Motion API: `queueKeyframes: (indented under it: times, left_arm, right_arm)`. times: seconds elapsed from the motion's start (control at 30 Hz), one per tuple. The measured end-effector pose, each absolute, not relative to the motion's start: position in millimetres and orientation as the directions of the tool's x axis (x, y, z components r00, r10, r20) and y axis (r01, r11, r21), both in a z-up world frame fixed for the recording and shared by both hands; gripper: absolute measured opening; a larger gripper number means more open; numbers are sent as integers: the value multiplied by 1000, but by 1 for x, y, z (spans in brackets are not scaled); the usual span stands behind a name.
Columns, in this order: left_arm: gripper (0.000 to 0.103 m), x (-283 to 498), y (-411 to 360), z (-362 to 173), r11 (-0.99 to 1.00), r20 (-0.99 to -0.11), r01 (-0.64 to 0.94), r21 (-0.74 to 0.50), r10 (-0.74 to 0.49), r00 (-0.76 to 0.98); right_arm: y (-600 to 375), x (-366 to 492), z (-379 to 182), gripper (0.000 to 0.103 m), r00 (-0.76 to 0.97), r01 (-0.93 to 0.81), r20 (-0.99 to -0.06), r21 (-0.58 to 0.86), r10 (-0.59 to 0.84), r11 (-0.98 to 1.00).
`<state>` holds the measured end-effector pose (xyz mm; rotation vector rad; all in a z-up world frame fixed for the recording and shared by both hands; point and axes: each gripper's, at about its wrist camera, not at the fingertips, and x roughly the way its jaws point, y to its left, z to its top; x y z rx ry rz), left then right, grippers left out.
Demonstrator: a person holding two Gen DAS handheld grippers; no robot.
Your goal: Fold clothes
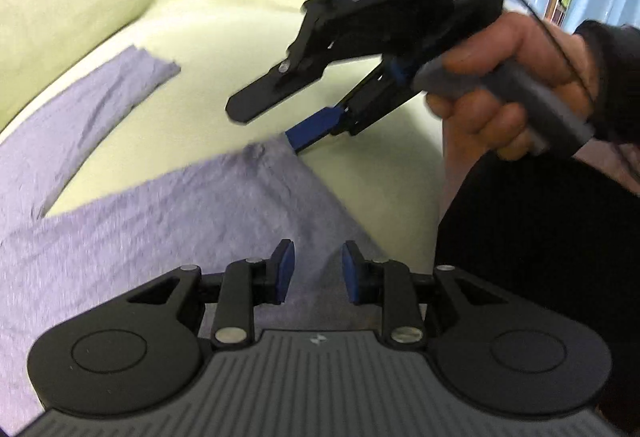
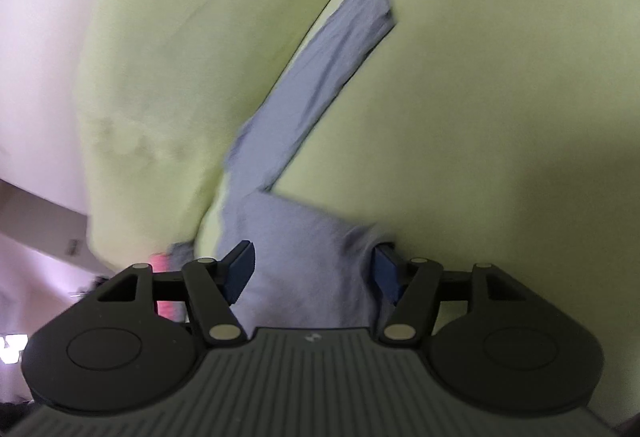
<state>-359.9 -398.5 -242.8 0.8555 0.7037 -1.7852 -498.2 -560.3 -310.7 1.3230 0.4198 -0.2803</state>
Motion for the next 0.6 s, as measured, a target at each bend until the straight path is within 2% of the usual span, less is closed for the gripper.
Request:
queueKeyframes:
  times: [0.13,0.27,0.33,0.4,0.53,0.6]
  left_arm:
    - [31,-368,-399,-252,-365,-827,929,-69,-499,-258]
    - [31,-372,-398,-256,-367,-831,926,-92,-484,-274]
    - [31,-371,-403,-258,-363,-830,926,-101,-482,-280]
    - [32,-370,-404,-260,-356,-829,928,-112,-481,-285]
    - [32,-369,-405,-263,-352,-826,928,-122,-483,-292]
    - [32,-369,-405,-263,-348,-824,928,-130,-482,-296]
  right_arm:
    - [-563,-486,-319,61,905,368,-396,912,155,183]
    - [-566,-481,-319,62,907,374,-400,909,131,186]
    - [-567,-476,-320,67,914,350,-377,919,148,182]
    - [-568,-467,-320,67,917,329,-362,924,168,195]
    - [-577,-466,-326,67,942,289,-311,944,129,160]
    - [-577,-474,-317,67,938,327,-345,917,42,230]
